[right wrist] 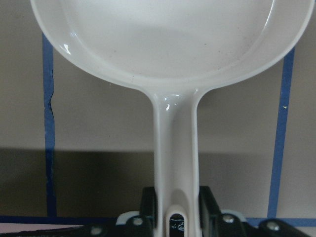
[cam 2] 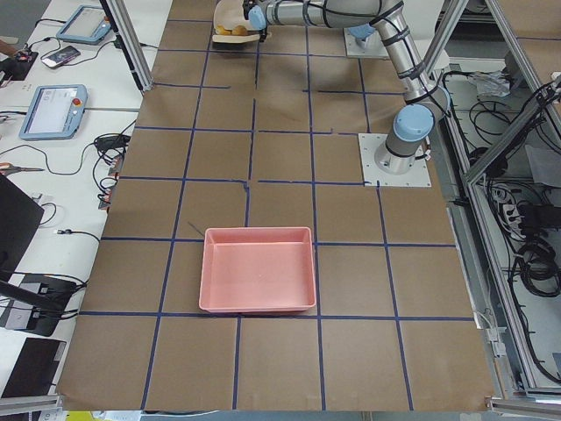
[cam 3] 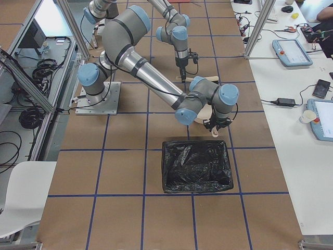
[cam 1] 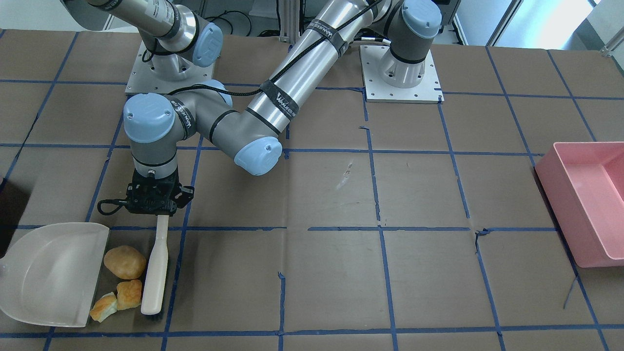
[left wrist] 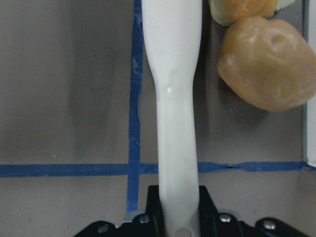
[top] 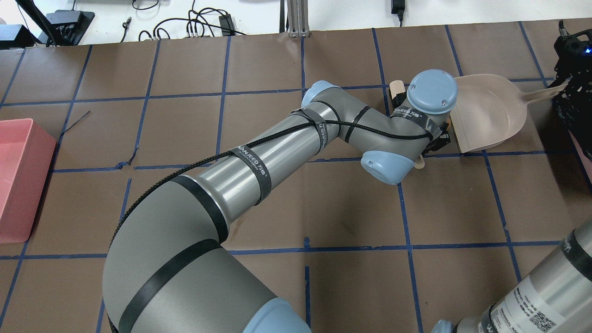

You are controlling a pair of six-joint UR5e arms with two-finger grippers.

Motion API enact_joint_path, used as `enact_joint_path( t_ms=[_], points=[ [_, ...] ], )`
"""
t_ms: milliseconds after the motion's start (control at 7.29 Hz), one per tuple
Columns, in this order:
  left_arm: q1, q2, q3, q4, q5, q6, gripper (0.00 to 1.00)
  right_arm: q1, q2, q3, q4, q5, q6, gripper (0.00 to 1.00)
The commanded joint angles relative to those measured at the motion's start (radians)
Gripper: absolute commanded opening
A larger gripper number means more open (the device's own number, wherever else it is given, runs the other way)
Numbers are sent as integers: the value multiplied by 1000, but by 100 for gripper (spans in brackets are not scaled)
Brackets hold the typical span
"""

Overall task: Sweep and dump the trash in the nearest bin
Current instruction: 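Sweep the pastries into the dustpan held by the right gripper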

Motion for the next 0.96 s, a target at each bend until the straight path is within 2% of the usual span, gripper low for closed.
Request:
enact_joint_path(
  t_ms=[0, 824],
  points=[
    [-15, -4, 7, 9, -4, -21, 8, 6, -1, -1, -4, -1, -1, 0],
    [-41, -68, 112, 13, -10, -69, 8, 13, -1, 3, -4, -1, 2, 0]
  ],
)
